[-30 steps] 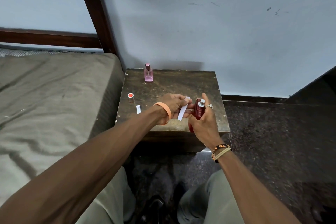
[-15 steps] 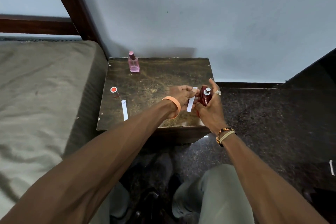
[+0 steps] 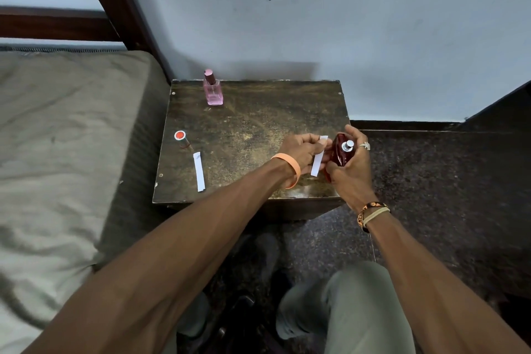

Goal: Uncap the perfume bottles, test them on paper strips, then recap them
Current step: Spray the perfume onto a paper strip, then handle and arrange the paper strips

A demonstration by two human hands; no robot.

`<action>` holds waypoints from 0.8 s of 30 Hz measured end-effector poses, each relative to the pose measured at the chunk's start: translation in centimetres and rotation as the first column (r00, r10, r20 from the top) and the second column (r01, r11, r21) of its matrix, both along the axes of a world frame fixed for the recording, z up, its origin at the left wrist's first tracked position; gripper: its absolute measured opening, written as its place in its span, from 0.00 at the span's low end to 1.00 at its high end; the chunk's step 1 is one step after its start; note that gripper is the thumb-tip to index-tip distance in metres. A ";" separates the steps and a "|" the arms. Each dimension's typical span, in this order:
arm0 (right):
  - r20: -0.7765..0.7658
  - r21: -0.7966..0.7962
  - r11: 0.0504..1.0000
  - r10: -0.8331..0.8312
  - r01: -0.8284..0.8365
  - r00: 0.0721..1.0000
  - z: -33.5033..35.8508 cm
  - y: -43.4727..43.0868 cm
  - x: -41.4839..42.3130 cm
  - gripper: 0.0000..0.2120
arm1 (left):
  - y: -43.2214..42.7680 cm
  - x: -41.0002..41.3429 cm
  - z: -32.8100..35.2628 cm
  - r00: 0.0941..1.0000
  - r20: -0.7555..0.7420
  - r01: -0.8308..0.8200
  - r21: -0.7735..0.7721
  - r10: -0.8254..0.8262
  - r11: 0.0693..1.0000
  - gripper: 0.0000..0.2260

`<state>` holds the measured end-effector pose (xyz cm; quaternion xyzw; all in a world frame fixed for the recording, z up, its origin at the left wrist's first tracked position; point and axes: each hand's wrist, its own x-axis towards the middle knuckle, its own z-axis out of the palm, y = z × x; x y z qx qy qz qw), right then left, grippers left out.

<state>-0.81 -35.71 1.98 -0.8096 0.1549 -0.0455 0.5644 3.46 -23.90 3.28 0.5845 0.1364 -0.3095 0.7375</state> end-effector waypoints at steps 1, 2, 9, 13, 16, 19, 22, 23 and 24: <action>-0.002 0.000 1.000 -0.002 0.002 1.000 -0.1 0.0 0.0 0.41 | 0.1 0.0 -0.1 1.000 0.000 0.003 -0.002 -0.003 1.000 0.06; -0.006 0.003 1.000 -0.003 0.003 1.000 -0.1 0.0 0.0 0.41 | 0.2 -0.1 -0.1 1.000 -0.001 0.005 -0.003 -0.005 1.000 0.05; -0.069 -0.060 0.998 0.027 -0.031 0.997 0.5 -0.2 -0.2 0.47 | 2.3 -0.3 0.7 0.999 -0.008 -0.042 0.011 0.042 0.999 0.05; 0.065 -0.141 0.986 -0.084 0.092 0.994 1.8 -0.1 -1.7 0.46 | 6.7 -0.2 2.0 0.993 0.036 -0.109 0.019 0.109 0.994 0.06; 0.356 -0.260 0.928 -0.163 0.265 0.920 2.9 1.4 -3.1 0.35 | 11.8 -0.2 2.9 0.983 0.077 -0.171 0.075 0.165 0.982 0.06; 0.524 -0.283 0.914 -0.106 0.290 0.845 3.6 4.7 -3.1 0.27 | 17.2 -0.2 3.4 0.955 0.126 -0.284 0.143 0.267 0.948 0.07; 0.544 -0.314 0.922 -0.022 0.227 0.839 4.2 8.8 -2.3 0.23 | 21.6 -0.2 3.1 0.893 0.152 -0.446 0.175 0.424 0.877 0.08; 0.518 -0.315 0.932 0.012 0.178 0.855 4.2 10.2 -1.9 0.21 | 22.9 -0.2 2.8 0.869 0.163 -0.492 0.185 0.467 0.851 0.08; 0.470 -0.323 0.940 0.055 0.113 0.881 4.2 11.6 -1.4 0.20 | 24.1 -0.1 2.3 0.846 0.170 -0.531 0.199 0.504 0.824 0.08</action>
